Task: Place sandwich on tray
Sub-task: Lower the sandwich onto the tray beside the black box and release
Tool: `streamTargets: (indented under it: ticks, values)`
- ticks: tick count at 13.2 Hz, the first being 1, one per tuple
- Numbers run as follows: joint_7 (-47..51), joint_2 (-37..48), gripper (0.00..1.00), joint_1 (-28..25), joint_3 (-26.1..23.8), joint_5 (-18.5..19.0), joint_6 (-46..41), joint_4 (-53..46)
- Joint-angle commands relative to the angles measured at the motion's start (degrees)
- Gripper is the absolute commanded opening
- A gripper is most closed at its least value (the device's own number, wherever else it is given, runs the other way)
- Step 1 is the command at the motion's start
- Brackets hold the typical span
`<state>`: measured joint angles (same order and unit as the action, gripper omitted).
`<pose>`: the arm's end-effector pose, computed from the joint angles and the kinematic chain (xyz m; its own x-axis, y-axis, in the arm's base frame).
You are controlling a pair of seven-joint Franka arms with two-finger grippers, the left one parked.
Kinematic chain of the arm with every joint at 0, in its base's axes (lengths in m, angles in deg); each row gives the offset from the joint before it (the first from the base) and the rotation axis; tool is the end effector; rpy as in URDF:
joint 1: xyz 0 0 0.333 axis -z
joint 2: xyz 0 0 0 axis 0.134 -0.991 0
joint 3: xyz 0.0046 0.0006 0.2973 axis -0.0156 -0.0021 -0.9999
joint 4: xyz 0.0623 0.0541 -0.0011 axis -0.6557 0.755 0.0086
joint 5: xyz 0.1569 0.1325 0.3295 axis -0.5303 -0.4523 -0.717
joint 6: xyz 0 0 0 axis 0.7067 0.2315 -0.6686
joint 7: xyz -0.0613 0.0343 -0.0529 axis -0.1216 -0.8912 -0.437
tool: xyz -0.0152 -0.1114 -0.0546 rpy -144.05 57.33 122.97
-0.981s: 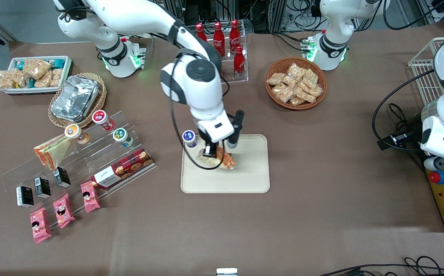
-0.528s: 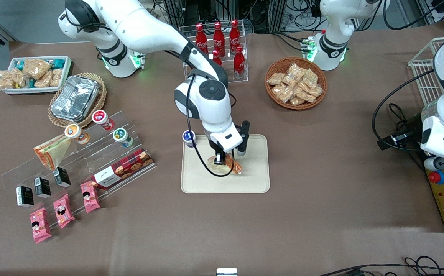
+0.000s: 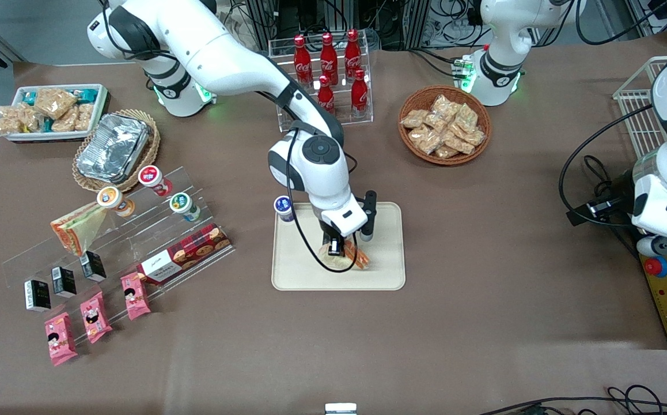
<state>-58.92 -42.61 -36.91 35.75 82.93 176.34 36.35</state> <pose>0.5491 0.5010 0.2540 0.1378 0.9844 0.1093 0.9483 -0.1630 0.2723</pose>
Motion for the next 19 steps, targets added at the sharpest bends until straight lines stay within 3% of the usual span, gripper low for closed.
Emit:
streamTargets:
  ticks: [1,2,4,8,10,12,15,19]
  values:
    - [-0.2,-1.75,0.37,0.22,0.34,3.56,2.06,-0.51]
    - [-0.03,-1.84,0.42,0.22,0.34,3.57,2.06,-0.51]
    - [0.24,-1.84,1.0,0.66,0.34,3.22,2.06,-0.51]
    - [0.24,-0.7,1.0,1.1,0.07,2.0,1.27,-0.42]
    - [0.68,0.79,1.0,1.19,0.07,-2.55,0.04,-0.51]
    - [0.76,2.19,1.0,1.89,0.08,-3.71,-1.27,-0.16]
    - [14.86,7.1,1.0,2.24,0.16,-10.29,-3.11,2.03]
    - [28.61,14.66,1.0,5.83,0.34,-10.66,-17.94,1.78]
